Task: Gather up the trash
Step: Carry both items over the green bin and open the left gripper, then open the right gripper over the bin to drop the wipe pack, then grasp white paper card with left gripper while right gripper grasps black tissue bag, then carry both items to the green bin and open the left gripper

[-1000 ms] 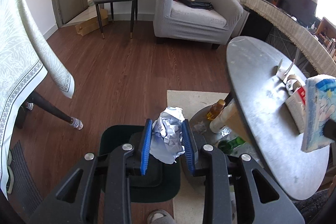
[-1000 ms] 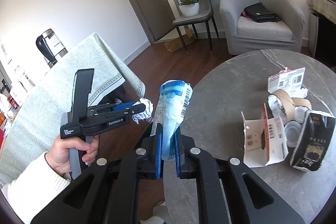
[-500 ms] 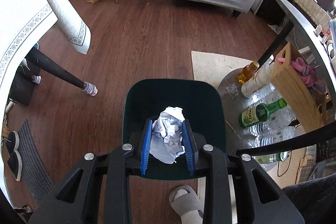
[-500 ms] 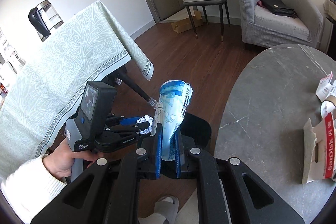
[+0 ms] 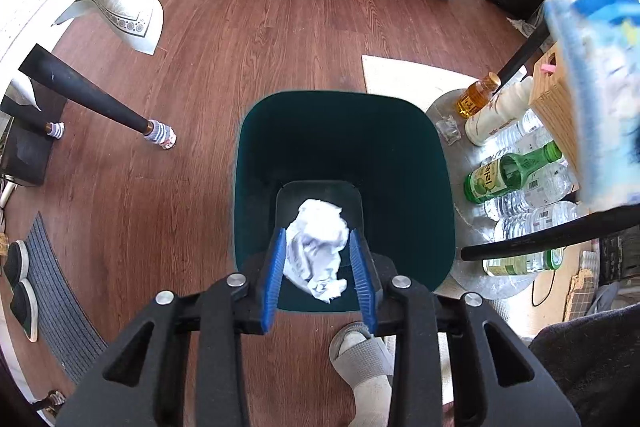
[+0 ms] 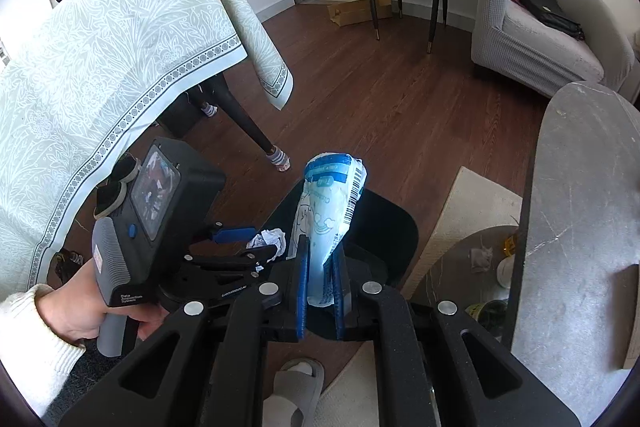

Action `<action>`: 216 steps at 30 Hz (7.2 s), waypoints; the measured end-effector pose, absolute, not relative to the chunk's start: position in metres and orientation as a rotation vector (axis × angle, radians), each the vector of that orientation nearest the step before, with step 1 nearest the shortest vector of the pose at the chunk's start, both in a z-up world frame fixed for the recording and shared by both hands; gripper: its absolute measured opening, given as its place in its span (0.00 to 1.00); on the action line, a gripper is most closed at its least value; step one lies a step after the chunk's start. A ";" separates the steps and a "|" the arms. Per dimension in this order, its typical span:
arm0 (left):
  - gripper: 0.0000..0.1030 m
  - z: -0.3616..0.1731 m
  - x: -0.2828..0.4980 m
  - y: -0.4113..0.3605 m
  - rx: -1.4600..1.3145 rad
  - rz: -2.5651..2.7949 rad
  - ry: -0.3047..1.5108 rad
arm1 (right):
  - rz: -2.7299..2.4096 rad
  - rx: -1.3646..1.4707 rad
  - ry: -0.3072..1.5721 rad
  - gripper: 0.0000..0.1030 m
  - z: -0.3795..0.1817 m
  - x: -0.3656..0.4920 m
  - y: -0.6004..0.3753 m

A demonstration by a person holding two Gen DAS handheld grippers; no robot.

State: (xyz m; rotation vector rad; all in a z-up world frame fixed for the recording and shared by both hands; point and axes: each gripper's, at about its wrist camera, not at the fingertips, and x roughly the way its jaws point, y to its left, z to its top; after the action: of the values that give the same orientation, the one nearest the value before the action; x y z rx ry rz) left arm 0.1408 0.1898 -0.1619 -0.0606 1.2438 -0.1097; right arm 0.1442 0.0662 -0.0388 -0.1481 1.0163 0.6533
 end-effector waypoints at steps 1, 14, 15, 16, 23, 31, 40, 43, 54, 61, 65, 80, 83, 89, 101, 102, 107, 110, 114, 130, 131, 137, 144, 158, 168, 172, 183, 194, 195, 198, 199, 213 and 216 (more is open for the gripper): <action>0.42 -0.161 0.140 0.191 -0.067 -0.110 1.238 | 0.650 -0.159 1.016 0.10 -0.042 0.144 0.069; 0.48 -0.102 0.137 0.208 -0.157 -0.055 1.039 | 0.623 -0.217 1.087 0.10 -0.085 0.153 0.088; 0.48 -0.095 0.136 0.211 -0.166 -0.048 1.020 | 0.620 -0.220 1.098 0.10 -0.090 0.154 0.088; 0.47 -0.089 0.135 0.212 -0.168 -0.037 1.003 | 0.621 -0.218 1.109 0.10 -0.093 0.155 0.090; 0.43 -0.046 0.131 0.213 -0.205 -0.029 0.884 | 0.630 -0.266 1.158 0.10 -0.119 0.154 0.102; 0.30 -0.008 0.127 0.203 -0.221 -0.038 0.801 | 0.634 -0.294 1.202 0.10 -0.148 0.155 0.111; 0.30 0.028 0.120 0.187 -0.230 -0.072 0.708 | 0.607 -0.359 1.197 0.34 -0.172 0.154 0.118; 0.30 0.039 0.115 0.187 -0.234 -0.077 0.675 | 0.627 -0.356 1.175 0.34 -0.167 0.153 0.114; 0.30 0.065 0.105 0.182 -0.233 -0.055 0.611 | 0.713 -0.357 1.034 0.34 -0.102 0.129 0.100; 0.32 0.079 0.107 0.171 -0.246 -0.057 0.575 | 0.716 -0.330 0.897 0.34 -0.042 0.104 0.067; 0.35 0.083 0.110 0.159 -0.255 -0.069 0.569 | 0.681 -0.301 0.837 0.34 -0.015 0.098 0.038; 0.53 0.075 0.131 0.066 -0.152 -0.188 0.626 | 0.407 -0.290 0.701 0.37 0.027 0.098 -0.077; 0.56 0.069 0.133 0.046 -0.136 -0.207 0.643 | 0.349 -0.303 0.683 0.38 0.029 0.099 -0.097; 0.60 0.054 0.140 0.007 -0.116 -0.264 0.697 | 0.289 -0.271 0.681 0.38 0.030 0.097 -0.135; 0.68 0.014 0.155 -0.044 -0.129 -0.326 0.849 | 0.217 -0.084 0.712 0.51 0.026 0.103 -0.211; 0.68 0.012 0.155 -0.047 -0.128 -0.328 0.852 | 0.211 -0.060 0.713 0.51 0.026 0.103 -0.218; 0.68 0.005 0.156 -0.062 -0.111 -0.345 0.872 | 0.188 0.060 0.731 0.52 0.024 0.104 -0.252; 0.69 0.001 0.157 -0.073 -0.107 -0.364 0.885 | 0.173 0.109 0.740 0.54 0.021 0.106 -0.265; 0.69 -0.006 0.161 -0.089 -0.091 -0.365 0.910 | 0.165 0.163 0.754 0.55 0.014 0.107 -0.279; 0.27 -0.023 0.192 -0.100 -0.209 -0.300 0.974 | 0.230 0.201 0.770 0.67 0.004 0.113 -0.283; 0.22 -0.023 0.192 -0.100 -0.208 -0.299 0.976 | 0.229 0.190 0.772 0.67 0.004 0.114 -0.281; 0.05 -0.019 0.188 -0.100 -0.165 -0.297 0.954 | 0.229 0.179 0.774 0.69 0.003 0.117 -0.271; 0.02 -0.014 0.183 -0.092 -0.163 -0.304 0.937 | 0.199 0.066 0.782 0.70 0.001 0.122 -0.248; 0.02 0.001 0.170 -0.072 -0.093 -0.308 0.870 | 0.124 0.069 0.823 0.70 -0.013 0.138 -0.232; 0.02 0.008 0.167 -0.034 -0.113 -0.279 0.847 | 0.034 0.034 0.862 0.53 -0.019 0.148 -0.224; 0.02 0.009 0.166 -0.021 -0.116 -0.265 0.839 | 0.006 0.047 0.826 0.48 -0.009 0.144 -0.225; 0.02 0.013 0.159 0.023 -0.144 -0.216 0.813 | 0.135 -0.024 0.727 0.48 0.024 0.135 -0.175; 0.02 -0.004 0.150 0.072 -0.116 -0.124 0.836 | 0.304 -0.064 0.716 0.48 0.033 0.133 -0.115; 0.02 -0.007 0.150 0.078 -0.114 -0.115 0.841 | 0.315 -0.063 0.717 0.48 0.034 0.132 -0.111; 0.02 -0.016 0.149 0.093 -0.109 -0.083 0.862 | 0.346 -0.057 0.725 0.48 0.033 0.131 -0.097; 0.02 -0.019 0.149 0.098 -0.107 -0.073 0.869 | 0.362 -0.046 0.729 0.48 0.034 0.132 -0.094; 0.02 -0.082 0.150 0.144 -0.127 -0.018 0.999 | 0.497 -0.053 0.773 0.48 0.028 0.135 -0.024; 0.02 -0.098 0.154 0.151 -0.135 -0.009 1.041 | 0.518 -0.072 0.785 0.48 0.023 0.135 -0.010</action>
State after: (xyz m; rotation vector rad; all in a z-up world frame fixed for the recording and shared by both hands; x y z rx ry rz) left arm 0.1539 0.1509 -0.0979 -0.1352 1.0413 -0.0095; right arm 0.1353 -0.0105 0.0231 -0.0721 0.7851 0.5179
